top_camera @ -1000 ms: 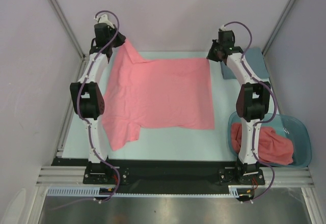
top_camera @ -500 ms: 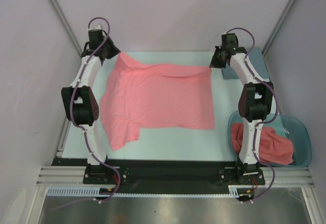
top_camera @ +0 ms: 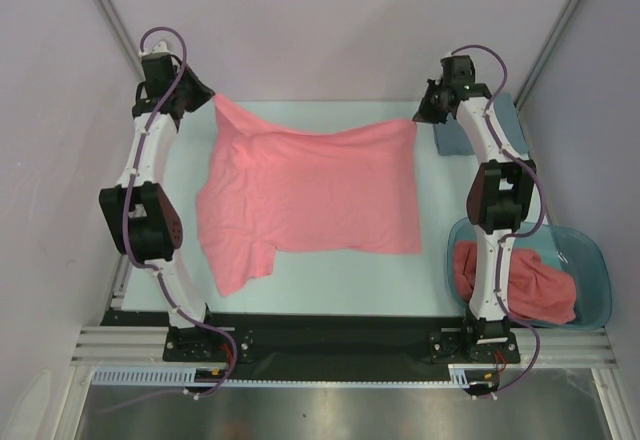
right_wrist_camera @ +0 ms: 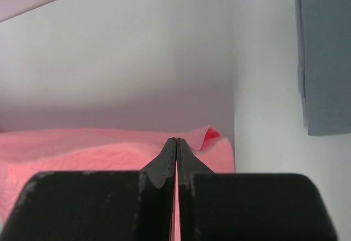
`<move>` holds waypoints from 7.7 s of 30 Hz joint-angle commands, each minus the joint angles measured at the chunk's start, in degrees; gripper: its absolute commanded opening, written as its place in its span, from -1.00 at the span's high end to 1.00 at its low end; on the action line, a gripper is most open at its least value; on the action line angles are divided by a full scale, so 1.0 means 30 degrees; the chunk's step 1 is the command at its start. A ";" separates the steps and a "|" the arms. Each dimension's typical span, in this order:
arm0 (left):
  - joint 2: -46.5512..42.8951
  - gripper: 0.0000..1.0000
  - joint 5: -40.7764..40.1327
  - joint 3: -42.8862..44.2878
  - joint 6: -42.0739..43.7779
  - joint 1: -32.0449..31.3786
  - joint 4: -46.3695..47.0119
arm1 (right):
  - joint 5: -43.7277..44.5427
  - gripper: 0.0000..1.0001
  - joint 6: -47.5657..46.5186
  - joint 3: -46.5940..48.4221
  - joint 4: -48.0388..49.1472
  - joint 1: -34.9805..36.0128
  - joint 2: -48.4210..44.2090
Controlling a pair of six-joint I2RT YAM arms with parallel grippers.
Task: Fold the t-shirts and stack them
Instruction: Flatten the tshirt out, then fold the tshirt
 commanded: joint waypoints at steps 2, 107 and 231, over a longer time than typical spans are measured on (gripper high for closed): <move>-0.0821 0.99 0.1112 0.0101 -0.0269 0.0022 0.0574 | -0.0609 1.00 -0.0019 0.1642 -0.0134 -0.0428 0.0693; 0.3724 0.99 0.1174 0.3593 0.2045 -0.0359 0.1395 | 0.2557 1.00 0.2120 0.0972 0.2680 0.1271 0.1779; 0.3520 0.99 -0.0672 0.1192 0.1137 -0.0740 0.1658 | 0.2966 1.00 -0.0313 0.1148 0.5759 0.0658 0.2835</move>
